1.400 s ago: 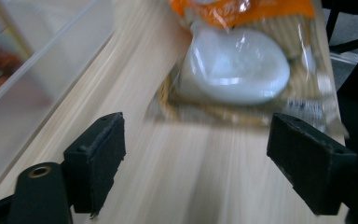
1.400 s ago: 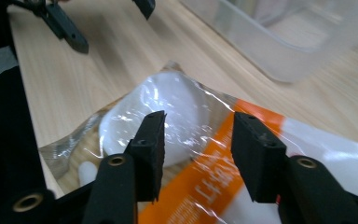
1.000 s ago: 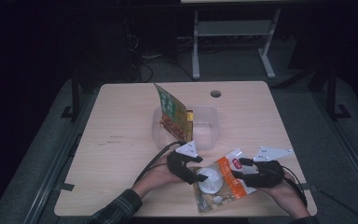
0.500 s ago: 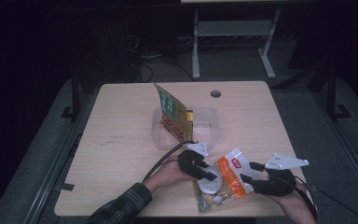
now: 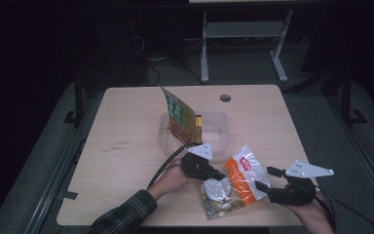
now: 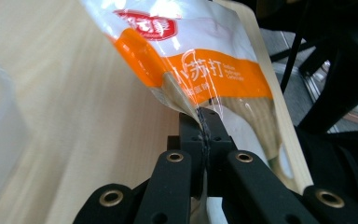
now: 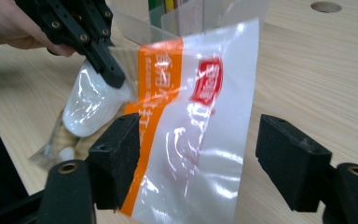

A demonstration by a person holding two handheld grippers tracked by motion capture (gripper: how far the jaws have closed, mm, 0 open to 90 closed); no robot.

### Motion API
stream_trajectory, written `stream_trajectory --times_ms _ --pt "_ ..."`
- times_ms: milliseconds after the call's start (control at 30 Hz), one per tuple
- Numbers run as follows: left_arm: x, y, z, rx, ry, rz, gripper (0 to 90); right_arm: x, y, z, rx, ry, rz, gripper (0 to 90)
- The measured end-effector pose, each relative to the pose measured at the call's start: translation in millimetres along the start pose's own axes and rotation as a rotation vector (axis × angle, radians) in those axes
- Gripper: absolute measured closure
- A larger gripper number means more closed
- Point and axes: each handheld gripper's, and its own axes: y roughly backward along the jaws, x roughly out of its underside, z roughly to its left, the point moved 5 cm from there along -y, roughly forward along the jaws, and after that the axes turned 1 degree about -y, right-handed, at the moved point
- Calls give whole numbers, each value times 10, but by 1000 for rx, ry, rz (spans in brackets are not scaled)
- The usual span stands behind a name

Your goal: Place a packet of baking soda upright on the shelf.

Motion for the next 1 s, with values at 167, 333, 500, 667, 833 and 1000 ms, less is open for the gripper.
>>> stream_trajectory --times_ms 167,333,500,667,833,1000 --pt "-15 235 48 -68 3 -43 896 -44 2 14 -24 -15 -29 267" --pt "-46 477 46 -123 -4 -97 897 -77 -40 23 -48 -15 -43 250" --pt "-53 664 23 -194 1 -138 897 -161 -138 68 -112 -22 -62 244" --pt "8 824 13 -235 31 -168 897 -273 -314 98 -167 -6 -70 244" --pt "41 995 -22 -270 63 -216 897 -399 -590 185 -232 38 -61 245" --pt "58 1140 -43 -300 77 -252 897 -530 -821 254 -292 51 -73 258"
